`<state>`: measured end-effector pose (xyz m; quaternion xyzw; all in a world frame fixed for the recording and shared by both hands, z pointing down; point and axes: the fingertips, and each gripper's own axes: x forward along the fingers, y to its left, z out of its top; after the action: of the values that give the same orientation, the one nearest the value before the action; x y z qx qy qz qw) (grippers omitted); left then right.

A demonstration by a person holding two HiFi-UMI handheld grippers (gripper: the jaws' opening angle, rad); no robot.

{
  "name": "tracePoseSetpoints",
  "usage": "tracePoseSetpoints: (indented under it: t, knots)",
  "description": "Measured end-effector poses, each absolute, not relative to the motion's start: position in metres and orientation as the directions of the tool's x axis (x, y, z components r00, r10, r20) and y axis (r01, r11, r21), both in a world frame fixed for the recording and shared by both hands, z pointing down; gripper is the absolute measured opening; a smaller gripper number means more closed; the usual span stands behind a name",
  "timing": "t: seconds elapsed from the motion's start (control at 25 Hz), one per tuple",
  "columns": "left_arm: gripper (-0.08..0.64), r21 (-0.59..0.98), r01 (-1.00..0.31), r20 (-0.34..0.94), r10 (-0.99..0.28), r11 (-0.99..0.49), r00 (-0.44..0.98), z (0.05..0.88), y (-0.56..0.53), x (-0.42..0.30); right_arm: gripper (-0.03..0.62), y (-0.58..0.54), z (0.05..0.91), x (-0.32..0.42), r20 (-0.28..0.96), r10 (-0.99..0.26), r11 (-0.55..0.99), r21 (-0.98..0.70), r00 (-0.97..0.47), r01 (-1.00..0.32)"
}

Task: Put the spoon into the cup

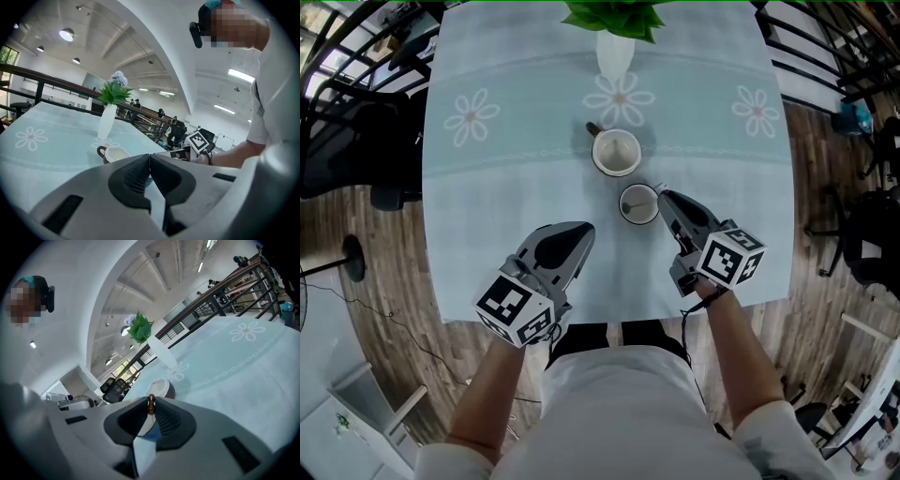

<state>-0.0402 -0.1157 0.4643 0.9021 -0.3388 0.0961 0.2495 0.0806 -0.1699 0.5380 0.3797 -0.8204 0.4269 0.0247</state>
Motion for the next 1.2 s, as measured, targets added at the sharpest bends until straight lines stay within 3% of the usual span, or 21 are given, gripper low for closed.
tracePoseSetpoints:
  t: [0.64, 0.84, 1.2]
  knots:
    - [0.021, 0.370, -0.642, 0.336, -0.548, -0.672, 0.766, 0.458, -0.115, -0.038, 0.063, -0.169, 0.543, 0.086, 0.412, -0.618, 0.291, -0.672, -0.670, -0.681]
    - [0.021, 0.365, -0.642, 0.328, -0.552, -0.674, 0.767, 0.452, -0.116, -0.040, 0.123, -0.169, 0.534, 0.084, 0.402, -0.617, 0.308, -0.668, -0.677, -0.678]
    - [0.021, 0.337, -0.641, 0.301, -0.566, -0.689, 0.767, 0.429, -0.118, -0.044, 0.137, -0.168, 0.504, 0.106, 0.385, -0.675, 0.300, -0.636, -0.630, -0.711]
